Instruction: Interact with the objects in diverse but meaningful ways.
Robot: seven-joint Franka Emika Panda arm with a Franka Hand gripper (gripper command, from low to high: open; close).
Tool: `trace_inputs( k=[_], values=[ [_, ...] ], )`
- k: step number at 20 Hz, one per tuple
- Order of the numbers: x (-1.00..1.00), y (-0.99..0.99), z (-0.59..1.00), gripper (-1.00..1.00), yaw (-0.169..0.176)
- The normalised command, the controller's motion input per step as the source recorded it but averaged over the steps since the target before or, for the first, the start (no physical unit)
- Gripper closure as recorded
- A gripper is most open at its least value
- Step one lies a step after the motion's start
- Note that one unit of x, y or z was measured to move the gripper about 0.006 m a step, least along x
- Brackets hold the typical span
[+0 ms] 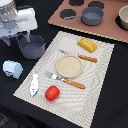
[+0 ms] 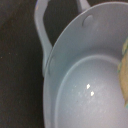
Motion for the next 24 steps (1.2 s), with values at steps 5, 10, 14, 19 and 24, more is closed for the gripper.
trace_inputs(
  k=[5,10,14,19,24],
  values=[
    [0.88,0.37,0.36,-1.0,0.0],
    [0.87,0.36,0.48,-1.0,0.0],
    [0.83,0.29,0.7,-1.0,0.0],
    [0.76,0.29,0.57,-1.0,0.0],
    [0.71,0.34,0.47,-1.0,0.0]
  ],
)
